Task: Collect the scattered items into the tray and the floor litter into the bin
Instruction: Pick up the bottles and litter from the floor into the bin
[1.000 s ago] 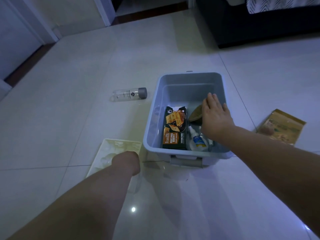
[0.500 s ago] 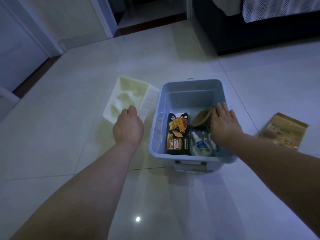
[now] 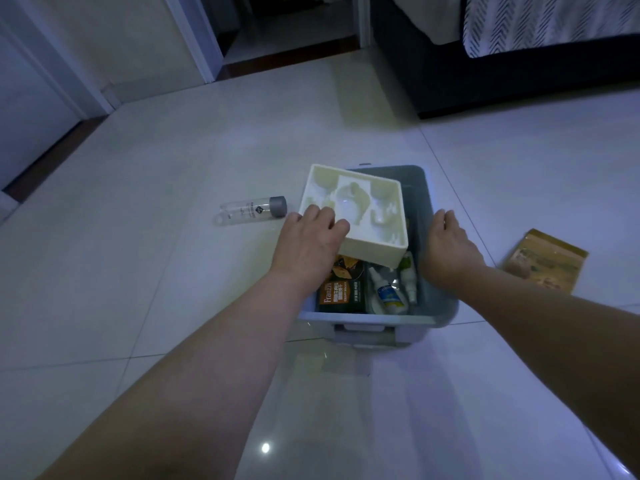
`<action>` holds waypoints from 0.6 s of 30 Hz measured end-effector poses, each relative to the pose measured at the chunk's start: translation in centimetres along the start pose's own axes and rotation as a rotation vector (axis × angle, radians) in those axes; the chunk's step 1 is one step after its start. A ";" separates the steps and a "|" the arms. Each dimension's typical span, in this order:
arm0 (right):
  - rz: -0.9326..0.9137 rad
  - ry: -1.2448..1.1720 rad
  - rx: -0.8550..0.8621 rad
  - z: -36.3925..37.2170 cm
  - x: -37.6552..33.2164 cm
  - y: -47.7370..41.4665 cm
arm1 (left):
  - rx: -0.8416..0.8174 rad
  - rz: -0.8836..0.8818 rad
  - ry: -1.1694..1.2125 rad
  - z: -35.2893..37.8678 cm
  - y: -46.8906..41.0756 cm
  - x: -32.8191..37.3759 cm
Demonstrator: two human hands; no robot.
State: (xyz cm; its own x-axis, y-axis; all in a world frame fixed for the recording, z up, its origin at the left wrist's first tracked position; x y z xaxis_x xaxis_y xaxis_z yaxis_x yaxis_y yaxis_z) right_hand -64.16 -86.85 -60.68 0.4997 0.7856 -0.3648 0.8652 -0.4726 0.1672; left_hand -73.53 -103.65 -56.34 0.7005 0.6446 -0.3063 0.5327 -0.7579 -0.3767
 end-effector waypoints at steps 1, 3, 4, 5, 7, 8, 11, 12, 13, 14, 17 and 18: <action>-0.004 -0.005 -0.008 0.0 0.0 -0.1 | -0.057 -0.002 -0.001 0.3 0.0 0.2; -0.008 -0.015 -0.023 0.1 0.4 -0.1 | -0.191 -0.012 0.082 1.4 0.2 1.0; -0.012 -0.021 -0.031 0.3 0.4 -0.1 | -0.276 -0.032 0.168 2.3 0.4 1.2; -0.014 -0.023 -0.034 0.3 0.5 -0.1 | -0.355 -0.044 0.268 3.0 0.6 1.5; -0.010 -0.019 -0.023 0.5 0.5 -0.2 | -0.372 -0.082 0.420 3.3 0.9 1.6; -0.005 -0.014 -0.016 0.6 0.4 -0.3 | -0.293 -0.102 0.456 2.9 0.8 1.4; 0.017 -0.027 -0.002 1.1 0.2 -0.4 | -0.076 -0.286 0.378 2.6 0.6 -0.5; 0.019 -0.039 0.005 1.2 0.2 -0.5 | -0.120 -0.399 0.349 2.9 0.7 -1.2; 0.020 -0.048 0.013 1.4 0.1 -0.6 | -0.209 -0.521 0.355 3.3 0.8 -1.7; 0.020 -0.051 0.020 1.5 0.0 -0.7 | -0.277 -0.630 0.399 3.8 1.0 -2.0; 0.022 -0.047 0.027 1.4 0.0 -1.5 | -0.321 -0.784 0.586 4.5 1.1 -2.1; 0.021 -0.048 0.024 1.3 0.1 -2.0 | -0.325 -0.807 0.646 4.6 0.8 -2.2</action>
State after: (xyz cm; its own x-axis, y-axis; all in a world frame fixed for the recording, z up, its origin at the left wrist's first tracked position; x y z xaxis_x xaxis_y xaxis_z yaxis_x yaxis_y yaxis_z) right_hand -65.87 -86.35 -62.23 0.5144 0.7557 -0.4055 0.8532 -0.4985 0.1534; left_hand -76.82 -105.23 -59.98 0.1542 0.8621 0.4826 0.9824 -0.1858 0.0180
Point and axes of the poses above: each hand's wrist, its own y-axis away from the middle knuckle, its own z-axis out of the palm, x = y × z, the point moved 4 cm from there along -y, towards the middle knuckle, and after that the axes turned 8 degrees about -z, right-handed, at the moved point
